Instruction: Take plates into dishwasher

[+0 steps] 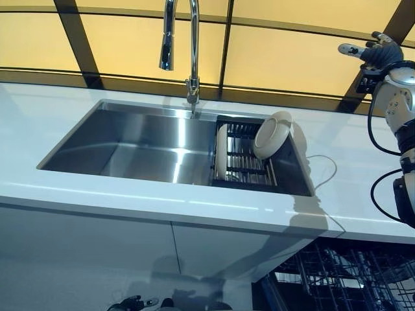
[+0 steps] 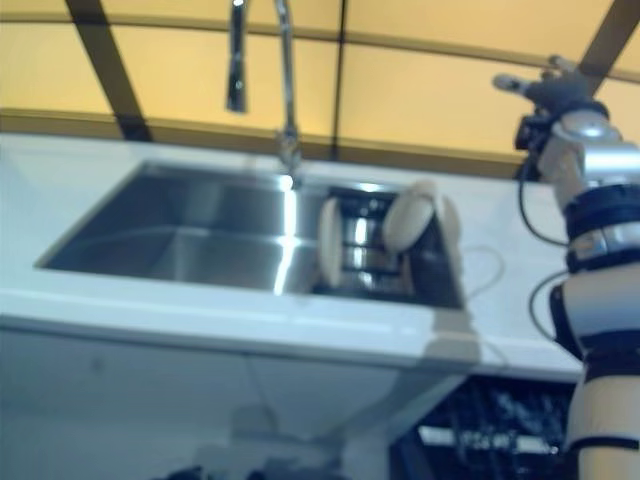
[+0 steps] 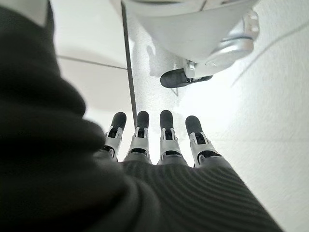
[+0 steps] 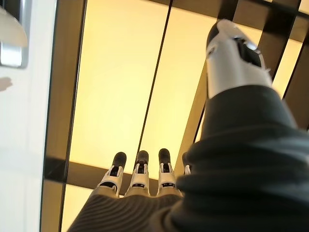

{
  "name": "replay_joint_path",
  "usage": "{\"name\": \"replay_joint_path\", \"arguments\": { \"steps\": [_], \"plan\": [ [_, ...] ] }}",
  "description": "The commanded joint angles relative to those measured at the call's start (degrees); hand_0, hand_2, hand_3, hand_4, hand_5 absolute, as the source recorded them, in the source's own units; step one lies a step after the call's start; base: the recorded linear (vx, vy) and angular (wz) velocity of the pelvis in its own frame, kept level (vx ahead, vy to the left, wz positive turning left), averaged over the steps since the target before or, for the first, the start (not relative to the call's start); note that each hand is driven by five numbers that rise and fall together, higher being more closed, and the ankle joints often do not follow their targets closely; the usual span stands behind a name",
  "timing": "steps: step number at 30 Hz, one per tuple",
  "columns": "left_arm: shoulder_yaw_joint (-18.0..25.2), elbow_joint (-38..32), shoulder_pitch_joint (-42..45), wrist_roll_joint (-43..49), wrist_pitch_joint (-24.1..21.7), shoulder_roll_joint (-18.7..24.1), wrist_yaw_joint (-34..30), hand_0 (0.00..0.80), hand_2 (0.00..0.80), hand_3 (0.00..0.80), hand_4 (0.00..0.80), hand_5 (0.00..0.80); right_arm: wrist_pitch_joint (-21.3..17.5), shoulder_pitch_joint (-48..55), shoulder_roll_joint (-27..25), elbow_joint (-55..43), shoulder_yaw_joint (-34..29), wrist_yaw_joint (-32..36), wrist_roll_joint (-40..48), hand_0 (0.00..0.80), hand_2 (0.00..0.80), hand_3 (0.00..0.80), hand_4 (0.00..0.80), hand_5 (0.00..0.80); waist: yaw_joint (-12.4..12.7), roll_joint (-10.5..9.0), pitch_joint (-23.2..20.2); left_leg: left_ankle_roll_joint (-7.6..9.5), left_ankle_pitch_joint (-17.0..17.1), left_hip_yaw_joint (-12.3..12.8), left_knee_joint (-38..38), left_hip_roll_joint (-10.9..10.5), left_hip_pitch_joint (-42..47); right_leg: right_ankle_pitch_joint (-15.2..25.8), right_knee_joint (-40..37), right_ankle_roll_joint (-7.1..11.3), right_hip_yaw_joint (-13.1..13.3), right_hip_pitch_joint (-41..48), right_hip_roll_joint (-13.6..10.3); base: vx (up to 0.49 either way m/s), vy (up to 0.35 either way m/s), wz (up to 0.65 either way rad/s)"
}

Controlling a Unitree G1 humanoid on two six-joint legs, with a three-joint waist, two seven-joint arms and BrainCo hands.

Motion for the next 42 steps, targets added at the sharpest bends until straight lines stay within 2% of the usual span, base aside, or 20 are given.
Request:
{"name": "replay_joint_path", "arguments": {
  "steps": [1,2,4,5,6,8,10,14,17,22,29,42],
  "plan": [
    [-5.29,0.52,-2.53,2.47,-0.86,2.25,-1.01,0.0,0.0,0.0,0.0,0.0,-1.71,-3.4,-3.98,-2.66,2.35,-0.16,-2.71,0.0,0.0,0.0,0.0,0.0,1.52,-1.54,2.7,2.91,-2.91,-1.34,1.71,-2.57,1.02,6.76,10.94,2.5,1.08,-4.12,-8.06,0.014,0.167,0.03],
    [-5.32,-0.05,-2.4,2.65,-0.35,2.7,-1.31,0.0,0.0,0.0,0.0,0.0,-1.03,-2.1,-3.9,-4.63,1.97,-1.15,-2.49,0.0,0.0,0.0,0.0,0.0,1.01,-1.37,3.32,3.38,-2.96,-1.52,1.6,-3.04,1.31,8.08,14.62,2.81,2.52,-6.39,-8.49,0.033,0.149,0.03],
    [-5.66,-1.01,-2.2,1.17,0.35,3.58,-0.77,0.0,0.0,0.0,0.0,0.0,-0.81,-0.17,-3.33,-6.3,1.5,-2.37,-1.55,0.0,0.0,0.0,0.0,0.0,-0.89,-0.83,4.16,4.2,-3.16,-1.89,0.83,-3.16,2.59,5.56,16.89,2.24,6.45,-9.81,-3.88,0.073,0.073,-0.03],
    [-5.81,-1.18,-2.68,0.28,0.69,3.83,-0.78,0.0,0.0,0.0,0.0,0.0,-0.8,0.08,-3.15,-5.9,1.45,-2.1,-1.31,0.0,0.0,0.0,0.0,0.0,-1.61,-1.08,4.27,4.38,-3.73,-2.21,0.76,-3.54,2.94,3.78,15.03,1.6,7.26,-10.57,-1.0,0.097,-0.024,-0.03],
    [-6.31,-1.21,-3.52,-0.79,0.9,3.89,-0.75,0.0,0.0,0.0,0.0,0.0,-1.14,0.27,-3.12,-4.74,1.02,-1.17,-0.64,0.0,0.0,0.0,0.0,0.0,-1.88,-1.46,4.36,4.47,-4.59,-2.64,1.22,-3.97,2.95,1.79,12.14,0.25,6.94,-10.11,1.25,0.076,-0.04,0.02],
    [-5.75,-1.88,-3.97,-0.09,1.2,3.33,-0.39,0.0,0.0,0.0,0.0,0.0,-0.84,0.4,-2.84,-4.24,0.07,-1.29,-0.3,0.0,0.0,0.0,0.0,0.0,-1.78,-1.41,4.76,4.44,-4.53,-3.11,1.02,-3.88,2.91,2.13,10.12,0.06,7.05,-9.89,1.47,0.05,-0.077,0.08],
    [-5.94,-2.62,-4.35,1.73,0.73,2.45,-0.72,0.0,0.0,0.0,0.0,0.0,-0.03,0.65,-2.45,-4.27,-0.73,-1.68,-0.27,0.0,0.0,0.0,0.0,0.0,-1.7,-1.43,5.08,4.61,-4.59,-3.55,0.25,-4.1,2.69,2.83,7.19,-0.07,7.73,-9.92,2.82,0.088,-0.107,0.03],
    [-7.01,-1.22,-3.91,1.21,0.5,1.54,-0.78,0.0,0.0,0.0,0.0,0.0,-0.31,0.31,-2.66,-2.01,-1.4,-0.88,2.2,0.0,0.0,0.0,0.0,0.0,-1.41,-1.86,4.39,4.22,-4.54,-3.48,-0.14,-4.52,1.63,3.88,2.04,-0.63,7.37,-7.2,3.78,0.128,-0.014,0.1],
    [-6.72,-0.5,-3.34,1.96,0.01,1.39,-1.1,0.0,0.0,0.0,0.0,0.0,0.07,0.47,-2.64,-2.11,-2.56,-3.89,3.41,0.0,0.0,0.0,0.0,0.0,-1.27,-2.19,4.46,3.94,-4.62,-2.82,-0.14,-4.59,1.14,4.57,0.35,-0.51,7.13,-6.79,3.72,0.092,-0.005,0.04],
    [-6.41,-0.27,-2.32,1.11,-2.48,2.07,0.24,0.0,0.0,0.0,0.0,0.0,-1.23,-0.53,-3.27,-4.0,-2.05,-7.63,4.62,0.0,0.0,0.0,0.0,0.0,-0.82,-1.73,6.74,3.54,-3.6,-3.18,-0.14,-4.92,-1.83,5.05,-0.21,-0.14,6.44,-8.48,3.45,-0.051,-0.016,0.02],
    [-6.36,-0.77,-3.52,-1.16,-3.28,2.35,1.11,0.0,0.0,0.0,0.0,0.0,-2.11,-3.14,-3.04,-6.29,-0.8,-8.81,9.11,0.0,0.0,0.0,0.0,0.0,-1.2,-0.79,10.42,3.44,-2.56,-3.58,-0.14,-5.02,-5.41,5.57,0.08,-0.09,6.51,-12.1,3.08,-0.109,0.009,0.06],
    [-6.71,-0.83,-3.39,-2.15,-4.28,1.92,2.07,0.0,0.0,0.0,0.0,0.0,-2.87,-4.25,-2.85,-7.63,-0.53,-9.71,12.24,0.0,0.0,0.0,0.0,0.0,-0.8,-0.43,13.12,2.95,-1.69,-3.9,-0.14,-5.02,-8.15,5.55,-0.02,-0.19,5.48,-13.77,2.91,-0.011,0.003,0.0]
  ]
}}
